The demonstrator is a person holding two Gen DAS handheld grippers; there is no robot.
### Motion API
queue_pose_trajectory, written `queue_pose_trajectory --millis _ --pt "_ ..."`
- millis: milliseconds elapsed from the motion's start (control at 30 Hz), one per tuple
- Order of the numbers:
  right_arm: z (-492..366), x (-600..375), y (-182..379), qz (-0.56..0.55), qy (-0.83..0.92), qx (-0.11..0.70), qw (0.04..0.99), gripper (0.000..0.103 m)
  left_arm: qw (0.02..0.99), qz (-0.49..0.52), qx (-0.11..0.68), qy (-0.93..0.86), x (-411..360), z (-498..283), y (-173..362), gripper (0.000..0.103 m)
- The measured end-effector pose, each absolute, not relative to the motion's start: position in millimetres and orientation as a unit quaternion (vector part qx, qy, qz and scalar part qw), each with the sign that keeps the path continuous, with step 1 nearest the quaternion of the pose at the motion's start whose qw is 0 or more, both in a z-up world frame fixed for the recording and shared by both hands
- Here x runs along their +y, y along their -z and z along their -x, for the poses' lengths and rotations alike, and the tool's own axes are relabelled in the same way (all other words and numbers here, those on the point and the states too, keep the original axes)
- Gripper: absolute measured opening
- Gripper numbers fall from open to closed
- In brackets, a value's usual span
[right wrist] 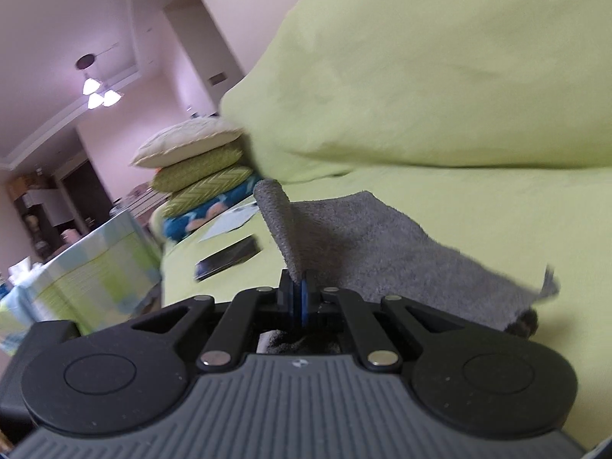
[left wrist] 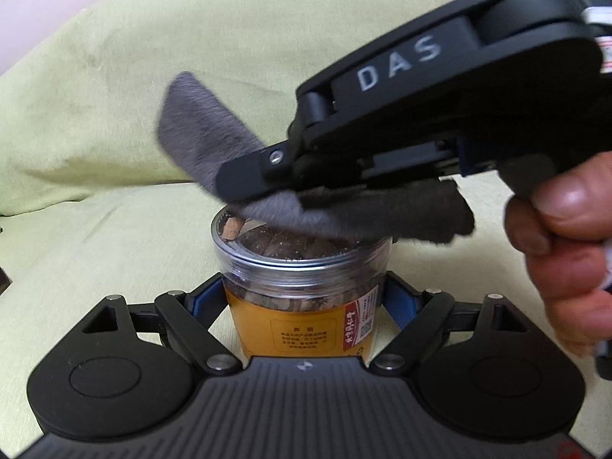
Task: Clean container
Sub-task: 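Wipe the jar lid with the cloth in the right gripper while the left holds the jar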
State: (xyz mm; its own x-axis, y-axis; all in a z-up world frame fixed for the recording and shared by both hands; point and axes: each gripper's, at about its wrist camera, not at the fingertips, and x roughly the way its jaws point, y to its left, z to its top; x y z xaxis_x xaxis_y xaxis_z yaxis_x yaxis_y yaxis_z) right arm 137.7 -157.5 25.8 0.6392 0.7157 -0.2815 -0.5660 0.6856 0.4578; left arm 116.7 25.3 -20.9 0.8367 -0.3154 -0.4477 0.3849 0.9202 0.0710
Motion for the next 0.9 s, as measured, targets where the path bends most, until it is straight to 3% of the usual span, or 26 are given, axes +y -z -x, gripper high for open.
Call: queue_pose_trajectory --millis 367,900 --pt "-119 -193 -24 -0.209 -0.342 0.240 0.884 0.002 0.955 -0.084 0.217 0.183 24 -129 23 0.084" --pt "-124 -170 -16 -0.238 -0.394 0.244 0.854 0.002 0.955 -0.070 0.219 0.185 34 -146 26 0.084"
